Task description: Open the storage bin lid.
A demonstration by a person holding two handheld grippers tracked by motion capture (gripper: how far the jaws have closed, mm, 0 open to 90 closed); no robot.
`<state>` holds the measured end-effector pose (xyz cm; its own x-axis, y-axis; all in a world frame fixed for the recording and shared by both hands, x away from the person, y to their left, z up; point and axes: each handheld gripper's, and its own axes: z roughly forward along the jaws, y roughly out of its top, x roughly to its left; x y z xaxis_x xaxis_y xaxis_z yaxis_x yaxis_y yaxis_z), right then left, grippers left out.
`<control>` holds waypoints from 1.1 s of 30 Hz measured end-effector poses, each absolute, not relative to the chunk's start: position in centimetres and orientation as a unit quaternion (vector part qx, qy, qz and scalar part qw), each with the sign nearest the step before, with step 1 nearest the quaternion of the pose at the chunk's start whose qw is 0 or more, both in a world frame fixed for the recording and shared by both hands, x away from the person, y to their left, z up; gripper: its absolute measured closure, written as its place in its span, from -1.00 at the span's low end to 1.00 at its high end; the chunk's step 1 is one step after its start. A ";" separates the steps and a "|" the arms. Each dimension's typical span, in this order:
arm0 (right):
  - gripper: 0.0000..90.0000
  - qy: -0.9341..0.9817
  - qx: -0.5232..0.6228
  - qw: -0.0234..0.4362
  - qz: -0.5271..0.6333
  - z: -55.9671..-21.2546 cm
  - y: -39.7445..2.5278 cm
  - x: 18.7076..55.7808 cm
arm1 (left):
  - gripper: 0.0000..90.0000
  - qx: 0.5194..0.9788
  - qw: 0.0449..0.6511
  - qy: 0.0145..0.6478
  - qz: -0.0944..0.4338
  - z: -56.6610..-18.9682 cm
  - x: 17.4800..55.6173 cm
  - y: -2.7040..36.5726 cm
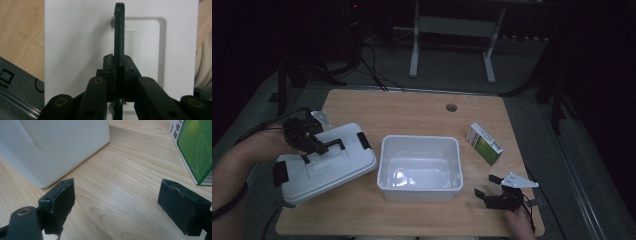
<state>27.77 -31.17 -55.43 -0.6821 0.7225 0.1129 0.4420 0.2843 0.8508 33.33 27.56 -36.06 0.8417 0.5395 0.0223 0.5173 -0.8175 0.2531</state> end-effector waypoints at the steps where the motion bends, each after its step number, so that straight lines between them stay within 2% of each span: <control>1: -0.69 0.787 0.369 0.149 0.472 -55.4 -31.2 27.8 | 0.85 0.951 0.120 0.283 0.045 -36.4 33.4 27.8; 10: -0.69 0.788 0.369 0.148 0.471 -55.5 -31.1 27.8 | 0.86 0.945 0.123 0.301 0.031 -39.7 33.6 28.8; 21: -0.69 0.786 0.369 0.150 0.472 -55.4 -31.2 27.8 | 0.85 0.946 0.120 0.300 0.016 -44.3 35.1 28.0; 33: -0.67 0.788 0.366 0.157 0.470 -55.3 -31.2 27.6 | 0.85 0.943 0.135 0.305 0.003 -47.5 35.9 26.8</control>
